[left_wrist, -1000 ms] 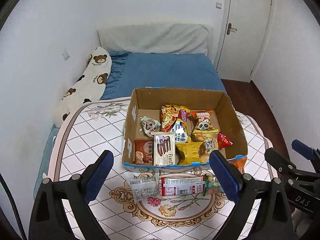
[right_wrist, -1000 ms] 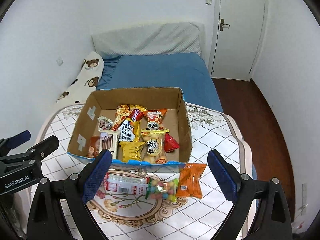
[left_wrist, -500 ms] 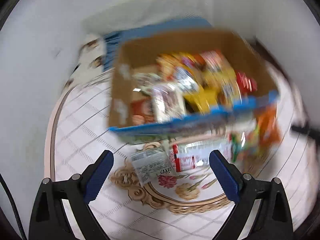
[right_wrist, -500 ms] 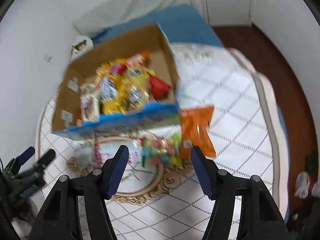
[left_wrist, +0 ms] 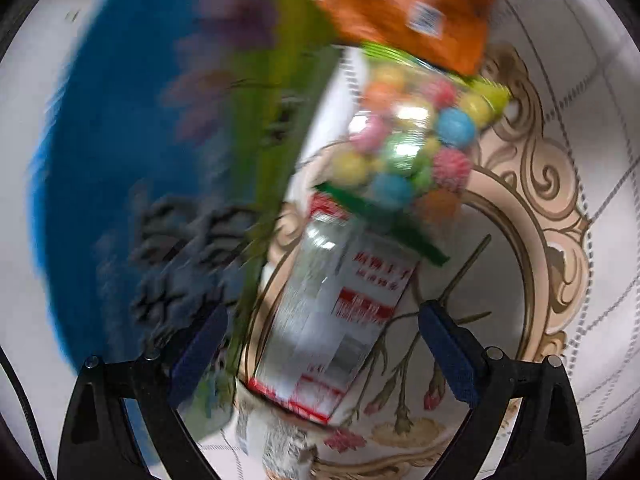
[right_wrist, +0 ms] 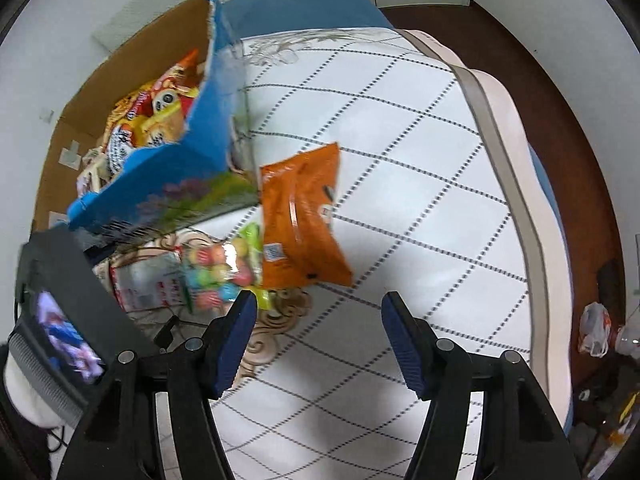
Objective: Organize snacks
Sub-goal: 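Move both tools back over the remaining snacks on the bed, then grasp the red-white spicy strip packet with left tool while right tool grasps orange pastry bag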
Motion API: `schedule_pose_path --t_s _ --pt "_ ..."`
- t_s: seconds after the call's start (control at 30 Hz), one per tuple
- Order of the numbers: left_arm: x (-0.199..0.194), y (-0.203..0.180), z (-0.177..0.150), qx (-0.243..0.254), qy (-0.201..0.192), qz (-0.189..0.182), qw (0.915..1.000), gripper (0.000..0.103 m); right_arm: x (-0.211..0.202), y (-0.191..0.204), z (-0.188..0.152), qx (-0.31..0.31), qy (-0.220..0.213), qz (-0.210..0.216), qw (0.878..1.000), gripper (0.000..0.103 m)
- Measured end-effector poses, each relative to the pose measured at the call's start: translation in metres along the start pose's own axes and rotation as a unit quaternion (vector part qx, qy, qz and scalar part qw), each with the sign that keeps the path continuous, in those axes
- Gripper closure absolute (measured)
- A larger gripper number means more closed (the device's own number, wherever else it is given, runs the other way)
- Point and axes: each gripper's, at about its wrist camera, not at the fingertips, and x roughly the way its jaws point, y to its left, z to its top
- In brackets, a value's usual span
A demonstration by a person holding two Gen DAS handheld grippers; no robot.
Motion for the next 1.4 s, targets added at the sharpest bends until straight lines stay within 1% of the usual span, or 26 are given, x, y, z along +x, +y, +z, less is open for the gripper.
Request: schedule_pose_path --t_s 0.13,0.17,0.2,0.27,0.37,0.43,0.53,0.57,0.67,0.7,0.73,0.8,0.83,0.87,0.9,0.93,0.97,1.07,1.13,1.17,1.2,1.23,1.3,1.33,1.37,1.4 --pt "0.008 -0.007 0.011 0.017 0.007 -0.017 0.9997 0.005 0.004 -0.008 -0.002 0.0 0.005 -0.003 1.0 0.035" --pt "0.008 -0.006 0.013 0.012 0.006 -0.029 0.9995 0.01 0.006 -0.01 -0.002 0.001 0.007 -0.002 1.0 0.035" --pt "0.009 -0.004 0.013 0.005 0.006 -0.047 0.9989 0.024 0.008 -0.011 -0.002 0.002 0.009 -0.002 1.0 0.035" --pt "0.01 0.004 0.011 -0.03 0.017 -0.099 0.9945 0.041 0.011 -0.011 0.0 0.003 0.011 0.001 1.0 0.035" --pt "0.007 0.012 0.001 -0.073 0.021 -0.102 0.9919 0.043 0.017 -0.007 0.009 0.0 0.008 0.005 1.0 0.035" --pt "0.008 0.016 -0.011 -0.13 0.038 -0.116 0.984 0.044 0.022 -0.001 0.017 -0.01 0.003 0.004 1.0 0.035" --pt "0.014 0.027 -0.034 -0.249 0.084 -0.154 0.9526 0.044 0.037 0.015 0.036 -0.035 -0.002 -0.007 0.999 0.035" --pt "0.018 0.03 -0.047 -0.3 0.107 -0.172 0.9323 0.044 0.043 0.019 0.041 -0.042 -0.002 -0.011 0.999 0.035" --pt "0.026 0.03 -0.072 -0.39 0.137 -0.202 0.888 0.044 0.068 0.035 0.057 -0.073 0.006 -0.033 0.997 0.036" --pt "0.03 0.029 -0.083 -0.424 0.149 -0.219 0.8661 0.044 0.078 0.04 0.06 -0.082 0.01 -0.039 0.996 0.042" --pt "0.032 0.03 -0.088 -0.443 0.154 -0.23 0.8529 0.044 0.084 0.042 0.062 -0.088 0.014 -0.043 0.995 0.052" --pt "0.037 0.029 -0.102 -0.491 0.166 -0.266 0.8128 0.043 0.095 0.047 0.062 -0.105 0.022 -0.057 0.993 0.054" --pt "0.039 0.03 -0.106 -0.505 0.166 -0.281 0.7991 0.043 0.095 0.048 0.06 -0.115 0.02 -0.059 0.991 0.054" --pt "0.04 0.029 -0.109 -0.51 0.159 -0.3 0.7902 0.041 0.095 0.048 0.056 -0.127 0.024 -0.061 0.99 0.055" --pt "0.041 0.027 -0.107 -0.499 0.155 -0.309 0.7945 0.037 0.094 0.047 0.052 -0.13 0.028 -0.062 0.989 0.055" --pt "0.044 0.024 -0.106 -0.482 0.154 -0.314 0.8032 0.034 0.093 0.044 0.045 -0.135 0.033 -0.063 0.988 0.055" --pt "0.044 0.019 -0.101 -0.455 0.152 -0.317 0.8181 0.029 0.092 0.039 0.036 -0.139 0.041 -0.063 0.987 0.055" --pt "0.043 0.007 -0.091 -0.402 0.153 -0.307 0.849 0.026 0.088 0.025 0.006 -0.146 0.07 -0.054 0.985 0.055" --pt "0.039 0.005 -0.081 -0.394 0.152 -0.301 0.8549 0.026 0.085 0.019 -0.011 -0.148 0.085 -0.048 0.984 0.055" --pt "0.038 0.004 -0.081 -0.398 0.153 -0.299 0.8538 0.03 0.084 0.015 -0.021 -0.146 0.097 -0.041 0.984 0.055" --pt "0.035 0.006 -0.081 -0.41 0.151 -0.293 0.8505 0.04 0.083 0.013 -0.029 -0.144 0.105 -0.038 0.983 0.055" --pt "0.032 0.01 -0.084 -0.424 0.151 -0.29 0.8446 0.044 0.083 0.01 -0.038 -0.141 0.114 -0.034 0.983 0.055" --pt "0.034 0.023 -0.091 -0.473 0.157 -0.298 0.8142 0.046 0.082 0.009 -0.048 -0.136 0.124 -0.024 0.983 0.055" --pt "0.041 0.036 -0.1 -0.5 0.155 -0.305 0.7958 0.046 0.082 0.009 -0.051 -0.134 0.126 -0.019 0.983 0.055" --pt "0.046 0.043 -0.109 -0.532 0.153 -0.315 0.7705 0.045 0.082 0.011 -0.054 -0.132 0.13 -0.009 0.983 0.055" --pt "0.049 0.045 -0.113 -0.544 0.152 -0.322 0.7599 0.045 0.083 0.012 -0.055 -0.132 0.136 -0.001 0.982 0.055"
